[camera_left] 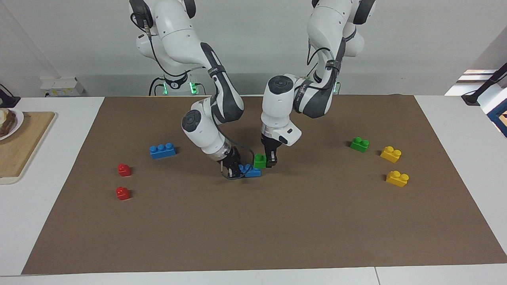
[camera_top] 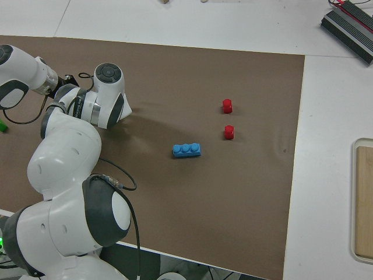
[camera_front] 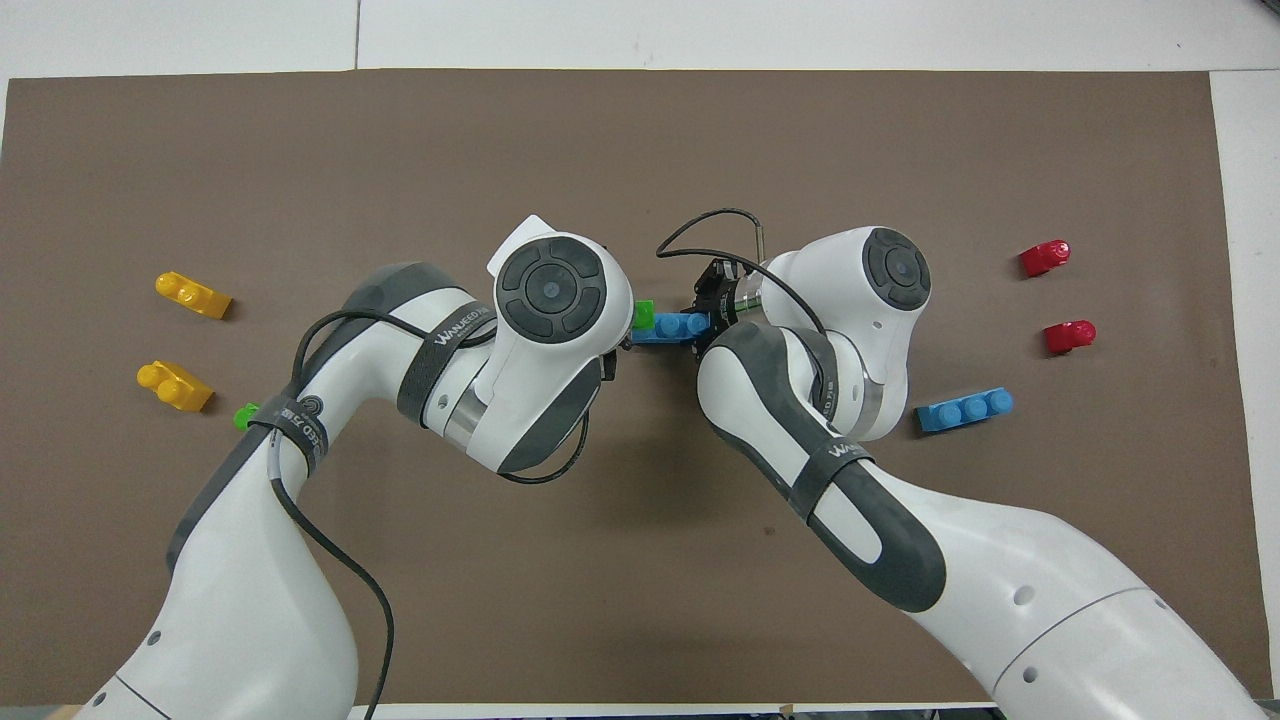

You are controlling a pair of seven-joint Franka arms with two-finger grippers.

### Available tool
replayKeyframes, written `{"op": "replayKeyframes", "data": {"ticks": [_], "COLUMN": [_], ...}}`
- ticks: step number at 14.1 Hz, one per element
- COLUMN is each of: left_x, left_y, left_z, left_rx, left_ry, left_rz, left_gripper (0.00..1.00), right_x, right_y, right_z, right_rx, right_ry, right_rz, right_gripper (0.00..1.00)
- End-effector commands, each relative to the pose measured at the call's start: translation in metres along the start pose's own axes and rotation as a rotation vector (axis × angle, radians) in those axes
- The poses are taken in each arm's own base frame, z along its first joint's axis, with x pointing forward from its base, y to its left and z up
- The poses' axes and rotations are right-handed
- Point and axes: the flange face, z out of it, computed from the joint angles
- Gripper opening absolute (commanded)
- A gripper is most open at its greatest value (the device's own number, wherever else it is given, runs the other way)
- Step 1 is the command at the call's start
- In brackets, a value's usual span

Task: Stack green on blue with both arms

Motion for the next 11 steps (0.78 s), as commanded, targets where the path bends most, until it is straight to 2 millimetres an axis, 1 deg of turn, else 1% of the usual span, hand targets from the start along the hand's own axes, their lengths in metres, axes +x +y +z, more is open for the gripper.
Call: {"op": "replayKeyframes", "data": {"ticks": [1, 4, 5, 6, 7, 9, 11], "left_x": [-0.014, -0.022, -0.024, -0.030, -0.031, -0.032, -0.036], "left_y": [-0.003, -0.008, -0.009, -0.013, -0.014, -0.010, -0.004], "left_z": [0.005, 0.009, 0.014, 0.015, 0.016, 0.019, 0.030], "left_rx": [-0.017, -0.027, -0.024, -0.024, -0.025, -0.034, -0.038], "left_ry": [0.010, 0.004, 0.008, 0.006, 0.005, 0.002, 0.012], "left_rz": [0.000, 0.016, 0.022, 0.031, 0.034, 0.035, 0.045], "left_gripper": [0.00, 0.00, 0.00, 0.00, 0.00, 0.00, 0.00], "right_x": [0.004, 0.006, 0.006, 0.006, 0.006, 0.006, 0.006], "right_y": [0.010, 0.010, 0.010, 0.010, 0.010, 0.011, 0.011], "right_z": [-0.004, -0.004, -0.004, -0.004, -0.004, -0.003, -0.003], "right_rx": [0.023, 0.023, 0.023, 0.023, 0.023, 0.022, 0.022], "right_ry": [-0.010, -0.009, -0.009, -0.009, -0.009, -0.009, -0.009], "right_rz": [-0.006, -0.004, -0.004, -0.004, -0.004, -0.004, -0.004], "right_gripper": [0.00, 0.00, 0.00, 0.00, 0.00, 0.00, 0.00]}}
